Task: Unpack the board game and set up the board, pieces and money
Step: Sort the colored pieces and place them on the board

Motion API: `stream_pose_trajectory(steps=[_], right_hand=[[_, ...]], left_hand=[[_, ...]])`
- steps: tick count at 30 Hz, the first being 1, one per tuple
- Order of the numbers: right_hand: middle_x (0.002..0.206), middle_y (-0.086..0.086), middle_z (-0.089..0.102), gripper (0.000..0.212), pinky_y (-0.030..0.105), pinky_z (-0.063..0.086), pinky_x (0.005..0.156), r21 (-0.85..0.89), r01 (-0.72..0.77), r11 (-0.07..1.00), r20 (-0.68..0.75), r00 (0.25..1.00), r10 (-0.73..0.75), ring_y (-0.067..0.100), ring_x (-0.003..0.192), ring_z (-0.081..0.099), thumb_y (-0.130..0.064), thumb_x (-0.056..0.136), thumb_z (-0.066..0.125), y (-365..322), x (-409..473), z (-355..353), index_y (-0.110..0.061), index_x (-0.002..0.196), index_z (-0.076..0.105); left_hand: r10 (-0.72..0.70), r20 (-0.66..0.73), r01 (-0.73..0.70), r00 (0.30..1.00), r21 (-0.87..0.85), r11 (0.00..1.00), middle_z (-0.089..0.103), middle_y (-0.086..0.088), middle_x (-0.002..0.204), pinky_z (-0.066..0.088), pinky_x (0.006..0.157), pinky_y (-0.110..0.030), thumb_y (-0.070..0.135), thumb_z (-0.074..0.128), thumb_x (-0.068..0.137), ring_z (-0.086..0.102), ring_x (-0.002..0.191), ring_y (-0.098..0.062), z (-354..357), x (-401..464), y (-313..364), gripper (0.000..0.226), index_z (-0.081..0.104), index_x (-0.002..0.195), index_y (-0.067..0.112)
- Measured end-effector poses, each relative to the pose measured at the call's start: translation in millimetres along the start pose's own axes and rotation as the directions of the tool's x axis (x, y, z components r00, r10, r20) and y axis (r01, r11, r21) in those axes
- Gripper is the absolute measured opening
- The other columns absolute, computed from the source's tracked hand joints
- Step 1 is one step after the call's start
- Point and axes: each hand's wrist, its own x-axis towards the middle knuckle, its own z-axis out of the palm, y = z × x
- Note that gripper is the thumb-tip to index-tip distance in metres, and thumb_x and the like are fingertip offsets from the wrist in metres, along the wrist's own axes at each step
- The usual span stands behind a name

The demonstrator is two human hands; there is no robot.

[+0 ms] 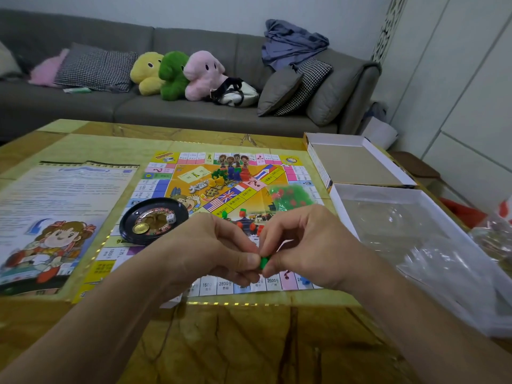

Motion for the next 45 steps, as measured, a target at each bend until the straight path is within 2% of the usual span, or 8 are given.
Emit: stream_pose_trajectory(steps=[4, 9, 22, 29, 33, 37, 41, 45], right_hand=[[0.082, 0.005, 0.076, 0.032, 0.045, 0.066, 0.074, -0.036, -0.019, 0.999, 0.052, 0.998, 0.021, 0.023, 0.079, 0.077, 0.015, 0.07, 0.087, 1, -3, -1, -0.013, 0.082, 0.079], [0.087, -0.003, 0.072, 0.036, 0.031, 0.064, 0.072, -0.103, -0.02, 0.994, 0.068, 0.997, 0.027, 0.015, 0.082, 0.071, 0.011, 0.068, 0.09, 3, 0, 4, -0.018, 0.088, 0.086], [0.086, -0.004, 0.07, 0.026, 0.041, 0.062, 0.07, -0.142, 0.018, 0.99, -0.091, 0.995, -0.031, 0.017, 0.081, 0.069, -0.002, 0.066, 0.096, 8, 6, 14, -0.022, 0.078, 0.083], [0.08, 0.005, 0.078, 0.028, 0.027, 0.062, 0.07, 0.12, 0.011, 0.993, -0.318, 0.948, 0.028, 0.017, 0.074, 0.076, 0.015, 0.078, 0.081, 7, 8, 5, -0.012, 0.087, 0.081], [0.083, -0.001, 0.079, 0.025, 0.025, 0.062, 0.073, 0.008, -0.044, 0.999, -0.29, 0.956, 0.045, 0.013, 0.079, 0.077, 0.008, 0.085, 0.079, 15, 8, 14, -0.016, 0.091, 0.081], [0.083, -0.002, 0.079, 0.038, 0.028, 0.064, 0.068, -0.03, -0.193, 0.981, -0.38, 0.91, 0.168, 0.012, 0.075, 0.076, 0.013, 0.094, 0.063, 37, 12, 7, -0.022, 0.091, 0.078], [0.091, -0.011, 0.075, 0.04, 0.027, 0.061, 0.075, -0.275, -0.279, 0.92, -0.382, 0.91, 0.161, 0.007, 0.084, 0.073, 0.008, 0.096, 0.059, 55, 10, -4, -0.028, 0.095, 0.078], [0.101, -0.015, 0.068, 0.019, 0.021, 0.049, 0.073, -0.567, -0.295, 0.769, -0.23, 0.953, 0.197, 0.003, 0.09, 0.06, -0.021, 0.096, 0.075, 53, 9, 1, -0.031, 0.111, 0.076]], left_hand=[[-0.01, 0.07, 0.006, 0.997, 0.047, 0.999, 0.076, -0.03, 0.093, 0.062, 0.081, -0.042, 0.003, 0.084, 0.078, 0.075, 0.085, -0.038, -1, 1, 2, 0.031, 0.074, 0.107, -0.002], [-0.005, 0.096, -0.006, 0.995, 0.116, 0.993, 0.078, -0.025, 0.096, 0.062, 0.088, -0.045, 0.003, 0.081, 0.084, 0.075, 0.093, -0.041, -3, 5, 2, 0.036, 0.071, 0.119, 0.003], [0.059, 0.012, -0.06, 0.998, 0.111, 0.992, 0.079, -0.018, 0.09, 0.053, 0.062, -0.025, 0.007, 0.081, 0.085, 0.075, 0.076, -0.024, -7, 9, -2, 0.021, 0.079, 0.107, 0.008], [0.041, -0.152, -0.087, 0.988, -0.312, 0.946, 0.077, -0.023, 0.096, 0.062, 0.075, -0.029, 0.003, 0.073, 0.089, 0.077, 0.086, -0.027, 0, 13, -9, 0.013, 0.081, 0.099, 0.002], [-0.018, -0.193, -0.062, 0.981, -0.401, 0.914, 0.077, -0.027, 0.1, 0.065, 0.079, -0.033, -0.002, 0.069, 0.092, 0.078, 0.095, -0.034, 12, 20, -17, 0.018, 0.072, 0.109, -0.008], [-0.113, -0.402, -0.052, 0.909, -0.378, 0.924, 0.077, -0.026, 0.098, 0.065, 0.073, -0.032, -0.004, 0.07, 0.093, 0.079, 0.091, -0.033, 6, 25, -24, 0.012, 0.074, 0.104, -0.005], [-0.141, -0.41, -0.02, 0.901, -0.363, 0.932, 0.076, -0.027, 0.099, 0.065, 0.074, -0.032, -0.008, 0.066, 0.094, 0.078, 0.092, -0.033, 1, 27, -27, 0.015, 0.078, 0.099, -0.001], [-0.119, -0.364, -0.027, 0.924, -0.374, 0.927, 0.076, -0.025, 0.1, 0.065, 0.074, -0.028, -0.011, 0.065, 0.092, 0.077, 0.091, -0.028, 3, 29, -26, 0.016, 0.076, 0.102, -0.003]])
